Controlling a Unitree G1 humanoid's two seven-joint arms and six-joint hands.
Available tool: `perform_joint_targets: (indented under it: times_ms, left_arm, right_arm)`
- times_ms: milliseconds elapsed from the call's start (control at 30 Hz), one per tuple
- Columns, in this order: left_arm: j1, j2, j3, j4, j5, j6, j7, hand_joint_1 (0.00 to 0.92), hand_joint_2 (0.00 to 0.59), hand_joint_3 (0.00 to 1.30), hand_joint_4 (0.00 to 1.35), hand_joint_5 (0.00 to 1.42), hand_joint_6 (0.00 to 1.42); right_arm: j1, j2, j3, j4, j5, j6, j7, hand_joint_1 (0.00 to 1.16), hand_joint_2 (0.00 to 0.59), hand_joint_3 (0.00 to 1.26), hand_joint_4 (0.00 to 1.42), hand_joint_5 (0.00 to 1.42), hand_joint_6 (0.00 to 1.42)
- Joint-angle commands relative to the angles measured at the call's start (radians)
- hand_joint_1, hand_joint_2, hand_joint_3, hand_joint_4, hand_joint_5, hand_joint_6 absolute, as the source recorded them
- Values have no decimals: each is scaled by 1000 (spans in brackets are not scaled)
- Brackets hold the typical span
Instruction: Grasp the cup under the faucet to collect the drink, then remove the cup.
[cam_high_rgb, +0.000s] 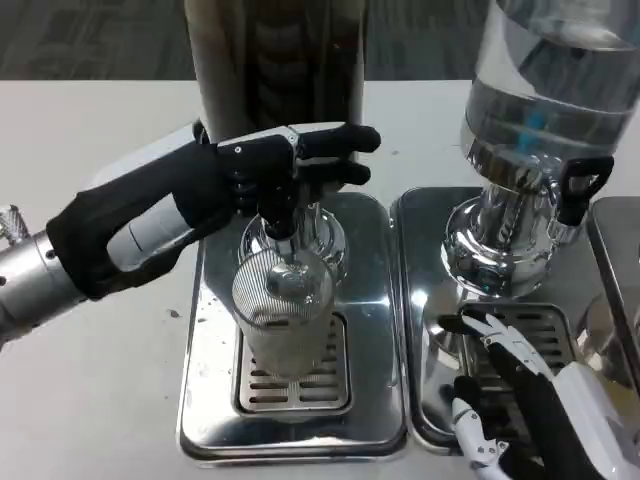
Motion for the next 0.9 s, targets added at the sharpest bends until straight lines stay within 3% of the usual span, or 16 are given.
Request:
perform_joint_targets:
  times_ms: [33,900]
  left_arm:
    - [29,18,-30,-23,27,-43,-38,0,46,176,62,135,60]
    - [70,40,-85,-72,94,-192,42,0,46,176,53,135,70]
  right_arm:
    - [6,3,-3,-4,2,5,-6,508,586,219,96,62,179]
    - [1,-24,-52,-13,61,-6,27,507,586,219,96,59,178]
